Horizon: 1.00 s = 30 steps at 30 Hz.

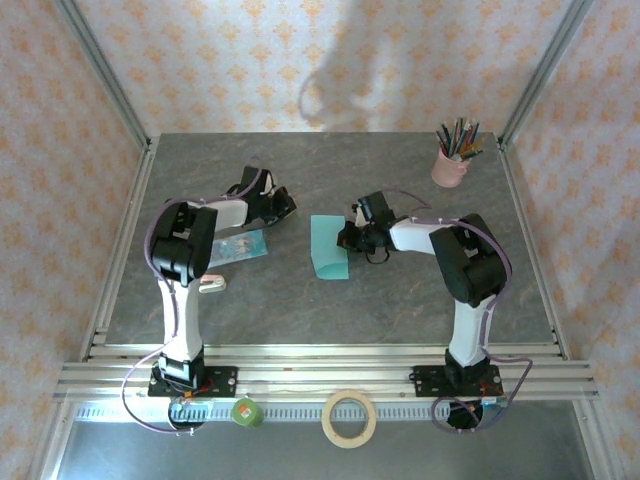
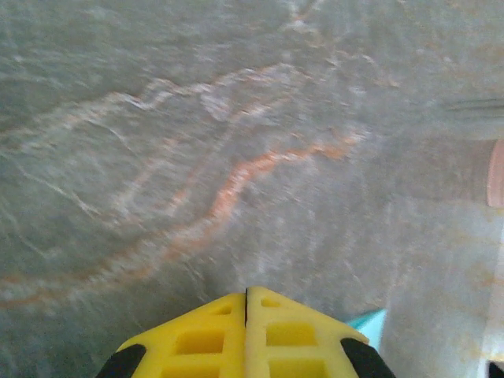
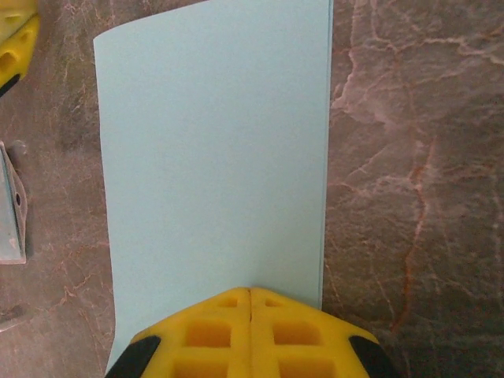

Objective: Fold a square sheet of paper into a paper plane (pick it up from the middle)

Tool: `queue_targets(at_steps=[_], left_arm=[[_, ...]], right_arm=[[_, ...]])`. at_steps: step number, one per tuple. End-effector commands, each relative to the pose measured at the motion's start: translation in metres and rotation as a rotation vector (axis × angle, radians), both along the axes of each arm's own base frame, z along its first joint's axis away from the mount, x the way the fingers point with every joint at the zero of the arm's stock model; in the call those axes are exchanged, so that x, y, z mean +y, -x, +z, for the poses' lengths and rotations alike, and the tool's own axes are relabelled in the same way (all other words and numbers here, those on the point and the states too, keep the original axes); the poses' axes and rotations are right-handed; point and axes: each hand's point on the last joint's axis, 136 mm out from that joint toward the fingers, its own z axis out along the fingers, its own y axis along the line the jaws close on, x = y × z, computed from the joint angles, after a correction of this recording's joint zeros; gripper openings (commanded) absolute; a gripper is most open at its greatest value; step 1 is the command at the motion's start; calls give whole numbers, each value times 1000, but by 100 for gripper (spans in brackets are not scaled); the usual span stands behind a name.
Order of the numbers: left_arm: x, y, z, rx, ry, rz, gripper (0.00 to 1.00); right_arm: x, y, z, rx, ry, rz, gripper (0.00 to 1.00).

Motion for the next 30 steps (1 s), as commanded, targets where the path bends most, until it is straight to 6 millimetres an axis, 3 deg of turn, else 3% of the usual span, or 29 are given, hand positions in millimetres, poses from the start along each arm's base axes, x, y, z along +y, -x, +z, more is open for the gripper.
queue_targets(at_steps=[1, 4, 8, 12, 19, 30], left_arm=[[-33, 25, 49, -55, 66, -58, 0], [-54, 55, 56, -34, 108, -89, 0], [-85, 93, 41, 46, 144, -154, 0], [-100, 112, 32, 83, 177, -188, 0], [-96, 123, 10, 153, 137, -190, 0], [-68, 142, -33, 247, -14, -140, 0]], right_arm=[[-106, 91, -106, 358, 466, -136, 0], [-102, 90, -105, 359, 436, -179, 0], [-100, 89, -104, 359, 408, -222, 0], [-101, 89, -105, 356, 405, -234, 0], [-102, 88, -105, 350, 410, -239, 0], [-106, 87, -106, 345, 437, -238, 0]])
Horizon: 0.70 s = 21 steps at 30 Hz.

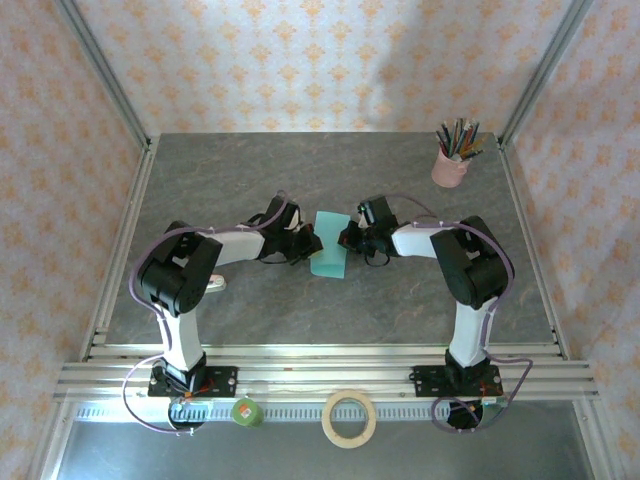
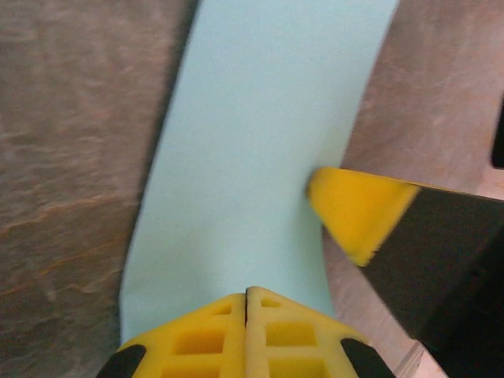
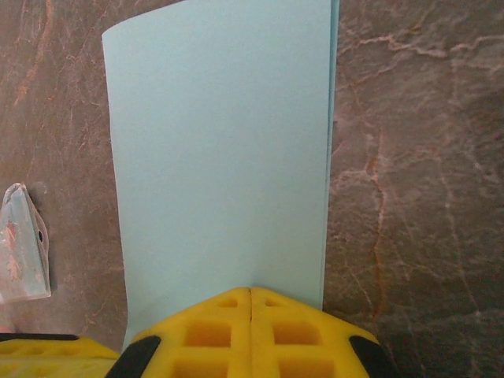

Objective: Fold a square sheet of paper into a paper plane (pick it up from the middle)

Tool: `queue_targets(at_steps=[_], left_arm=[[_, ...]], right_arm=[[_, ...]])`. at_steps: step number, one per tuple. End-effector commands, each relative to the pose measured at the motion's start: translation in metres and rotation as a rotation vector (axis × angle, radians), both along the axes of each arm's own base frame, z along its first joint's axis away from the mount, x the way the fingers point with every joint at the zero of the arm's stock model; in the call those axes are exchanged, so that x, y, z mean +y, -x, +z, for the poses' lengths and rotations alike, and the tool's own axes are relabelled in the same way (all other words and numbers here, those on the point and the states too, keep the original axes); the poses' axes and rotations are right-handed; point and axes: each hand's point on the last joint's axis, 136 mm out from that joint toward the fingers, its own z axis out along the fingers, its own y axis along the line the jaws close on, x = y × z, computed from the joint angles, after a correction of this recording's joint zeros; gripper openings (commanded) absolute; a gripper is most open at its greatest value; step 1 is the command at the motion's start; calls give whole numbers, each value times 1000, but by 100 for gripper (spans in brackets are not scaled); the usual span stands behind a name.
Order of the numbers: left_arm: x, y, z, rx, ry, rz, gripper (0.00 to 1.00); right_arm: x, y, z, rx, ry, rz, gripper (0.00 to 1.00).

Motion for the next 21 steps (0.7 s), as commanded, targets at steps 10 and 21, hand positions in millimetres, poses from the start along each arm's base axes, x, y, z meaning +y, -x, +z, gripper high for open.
queue_targets(at_steps=[10, 21], left_arm=[[62, 40, -47, 107, -117, 175, 0], [21, 7, 28, -79, 71, 142, 0]], right_arm=[[-107, 91, -108, 370, 490, -97, 0], [-107, 90, -108, 366, 494, -90, 0]])
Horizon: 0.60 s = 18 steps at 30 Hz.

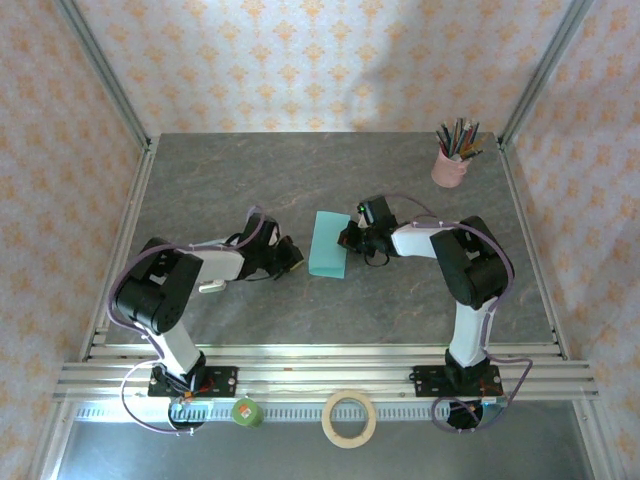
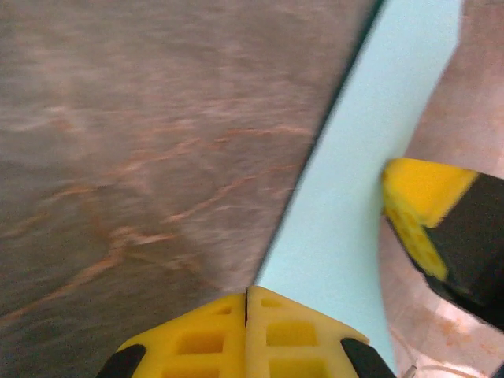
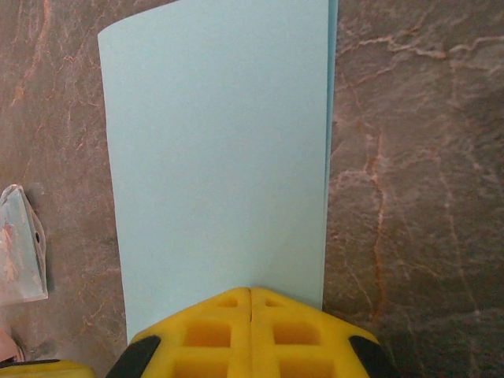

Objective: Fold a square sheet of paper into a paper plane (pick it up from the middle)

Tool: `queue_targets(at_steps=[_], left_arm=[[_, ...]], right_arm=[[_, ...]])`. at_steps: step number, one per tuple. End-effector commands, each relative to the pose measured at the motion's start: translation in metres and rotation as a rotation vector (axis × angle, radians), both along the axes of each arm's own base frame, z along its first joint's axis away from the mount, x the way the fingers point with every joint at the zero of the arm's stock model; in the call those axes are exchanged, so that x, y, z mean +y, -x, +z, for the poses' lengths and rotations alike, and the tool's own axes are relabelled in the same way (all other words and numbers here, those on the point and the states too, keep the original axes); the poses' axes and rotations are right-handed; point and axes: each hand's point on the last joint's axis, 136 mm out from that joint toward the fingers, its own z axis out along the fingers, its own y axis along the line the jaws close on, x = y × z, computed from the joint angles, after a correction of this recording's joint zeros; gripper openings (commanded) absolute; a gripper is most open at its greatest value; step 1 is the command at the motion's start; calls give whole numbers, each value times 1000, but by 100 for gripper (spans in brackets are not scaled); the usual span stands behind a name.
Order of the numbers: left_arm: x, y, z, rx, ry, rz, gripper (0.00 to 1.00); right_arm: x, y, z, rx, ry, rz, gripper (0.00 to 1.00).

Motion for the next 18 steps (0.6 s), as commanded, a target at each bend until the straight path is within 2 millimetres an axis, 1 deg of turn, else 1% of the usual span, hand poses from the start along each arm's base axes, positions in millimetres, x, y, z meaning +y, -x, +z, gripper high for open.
queue_targets(at_steps=[1, 5, 7, 9, 11, 14, 18], left_arm=[[-24, -22, 25, -71, 43, -18, 0], [-41, -32, 14, -52, 59, -39, 0], [-43, -36, 5, -34, 52, -38, 0], [-40, -36, -7, -4, 45, -33, 0], [-31, -34, -15, 19, 37, -14, 0], [-12, -26, -27, 39, 11, 20, 0], [14, -19, -29, 49, -47, 48, 0]], right_arm=[[-106, 90, -108, 366, 483, -90, 0], [-106, 91, -109, 371, 479, -93, 0], [-106, 90, -109, 369, 480, -92, 0], [-107, 91, -109, 370, 486, -93, 0], [-109, 91, -109, 368, 491, -94, 0], [-110, 92, -109, 368, 496, -89, 0], [-111, 93, -110, 371, 505, -85, 0]])
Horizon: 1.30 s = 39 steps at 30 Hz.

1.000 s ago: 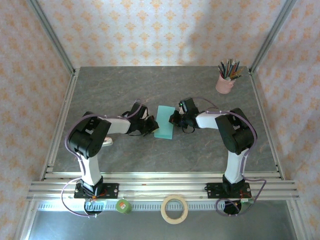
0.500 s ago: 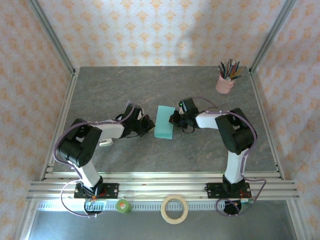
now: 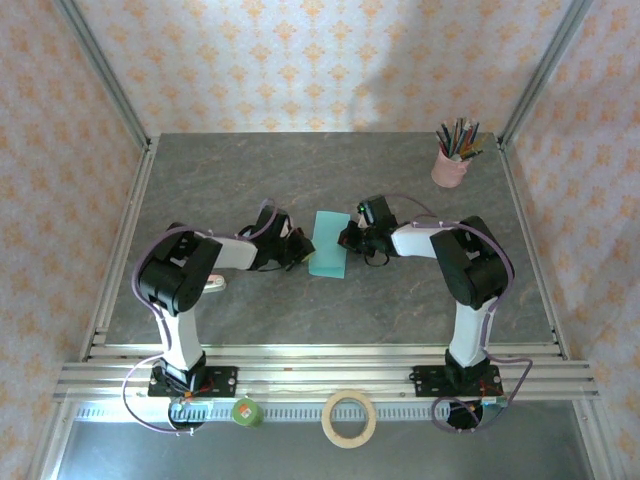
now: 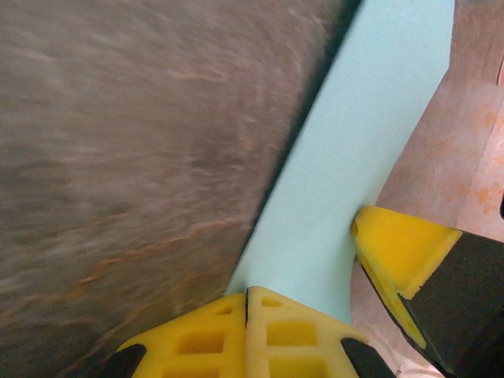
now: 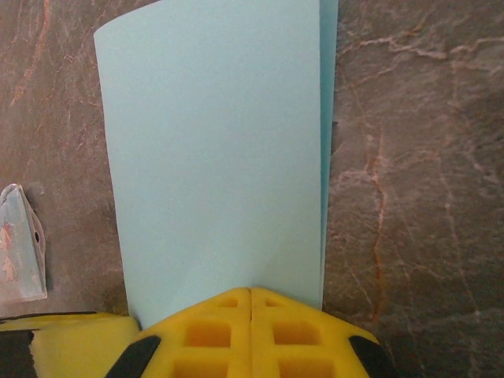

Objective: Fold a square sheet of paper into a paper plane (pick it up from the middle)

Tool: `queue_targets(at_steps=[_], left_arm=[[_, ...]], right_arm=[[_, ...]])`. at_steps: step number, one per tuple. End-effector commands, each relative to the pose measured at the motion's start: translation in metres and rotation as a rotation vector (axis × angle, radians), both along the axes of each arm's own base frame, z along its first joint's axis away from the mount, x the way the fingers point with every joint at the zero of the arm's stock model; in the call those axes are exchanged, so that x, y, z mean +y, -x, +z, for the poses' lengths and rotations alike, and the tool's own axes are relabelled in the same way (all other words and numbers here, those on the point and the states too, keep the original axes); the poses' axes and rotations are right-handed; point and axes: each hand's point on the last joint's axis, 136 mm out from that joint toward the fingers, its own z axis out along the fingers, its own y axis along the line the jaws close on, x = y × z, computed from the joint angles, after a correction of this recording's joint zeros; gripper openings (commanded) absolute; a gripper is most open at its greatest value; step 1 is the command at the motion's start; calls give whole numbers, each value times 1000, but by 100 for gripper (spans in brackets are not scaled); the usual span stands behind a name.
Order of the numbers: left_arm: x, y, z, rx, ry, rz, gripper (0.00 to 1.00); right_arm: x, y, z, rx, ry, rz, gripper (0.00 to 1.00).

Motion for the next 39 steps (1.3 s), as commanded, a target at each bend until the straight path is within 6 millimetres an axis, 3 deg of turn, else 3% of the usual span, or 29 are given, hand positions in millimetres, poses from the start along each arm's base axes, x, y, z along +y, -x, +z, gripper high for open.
queue_targets(at_steps=[1, 4, 8, 10, 17, 27, 31, 35, 39], left_arm=[[30, 11, -10, 39, -86, 43, 0], [26, 9, 3, 19, -70, 19, 0], [1, 2, 34, -40, 4, -31, 0], [-10, 2, 40, -56, 3, -50, 0], [-27, 23, 11, 18, 8, -85, 0], [11, 68, -33, 140, -91, -53, 0], [33, 82, -38, 158, -161, -43, 0], [64, 85, -32, 154, -214, -37, 0], [75, 69, 4, 45, -218, -34, 0]], right_arm=[[-111, 93, -110, 370, 505, -88, 0], [-111, 93, -110, 374, 505, -86, 0], [-110, 92, -110, 373, 504, -87, 0], [-111, 93, -110, 375, 506, -87, 0], [-112, 94, -113, 382, 510, -85, 0], [-114, 89, -112, 375, 527, -92, 0], [-111, 85, -108, 357, 525, -86, 0], [-96, 74, -96, 308, 524, -33, 0], [-66, 64, -86, 264, 463, 28, 0]])
